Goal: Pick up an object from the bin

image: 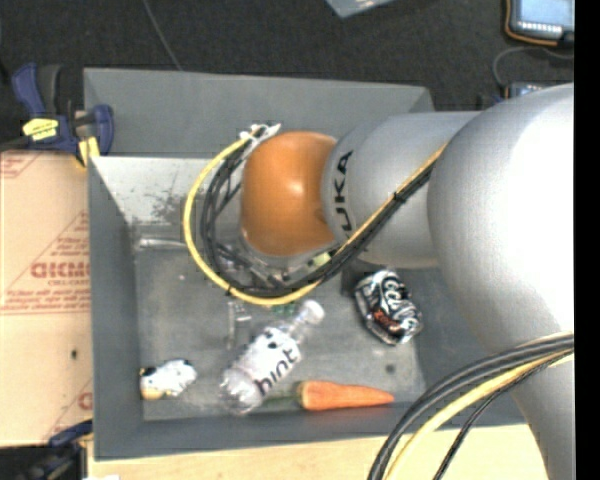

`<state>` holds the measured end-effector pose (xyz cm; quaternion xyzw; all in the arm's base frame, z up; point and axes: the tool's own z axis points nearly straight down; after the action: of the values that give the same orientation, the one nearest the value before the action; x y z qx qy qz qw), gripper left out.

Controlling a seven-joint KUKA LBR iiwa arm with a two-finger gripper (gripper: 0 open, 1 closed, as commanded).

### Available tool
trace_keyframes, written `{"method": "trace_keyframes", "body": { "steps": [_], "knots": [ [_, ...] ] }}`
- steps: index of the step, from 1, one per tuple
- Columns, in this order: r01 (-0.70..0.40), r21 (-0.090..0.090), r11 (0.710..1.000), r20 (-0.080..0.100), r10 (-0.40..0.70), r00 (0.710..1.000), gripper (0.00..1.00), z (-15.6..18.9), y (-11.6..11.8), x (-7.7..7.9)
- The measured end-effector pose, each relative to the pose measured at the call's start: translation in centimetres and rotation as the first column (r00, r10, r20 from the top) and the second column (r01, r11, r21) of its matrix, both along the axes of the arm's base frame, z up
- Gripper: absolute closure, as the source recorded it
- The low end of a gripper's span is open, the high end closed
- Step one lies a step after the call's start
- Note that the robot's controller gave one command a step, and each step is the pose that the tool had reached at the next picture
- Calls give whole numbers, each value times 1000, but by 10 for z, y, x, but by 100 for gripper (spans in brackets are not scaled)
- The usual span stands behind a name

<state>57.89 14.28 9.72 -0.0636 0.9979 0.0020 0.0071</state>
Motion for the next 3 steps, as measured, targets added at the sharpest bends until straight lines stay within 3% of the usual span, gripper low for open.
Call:
{"method": "trace_keyframes", "body": {
  "steps": [1,2,3],
  "knots": [
    [-86,-4,996,-10,86,996,0,-26,-13,-53],
    [-20,0,1000,-7,20,1000,0,-11,-45,-55],
    [34,0,999,-4,-34,999,0,-5,-54,-49]
  ]
}}
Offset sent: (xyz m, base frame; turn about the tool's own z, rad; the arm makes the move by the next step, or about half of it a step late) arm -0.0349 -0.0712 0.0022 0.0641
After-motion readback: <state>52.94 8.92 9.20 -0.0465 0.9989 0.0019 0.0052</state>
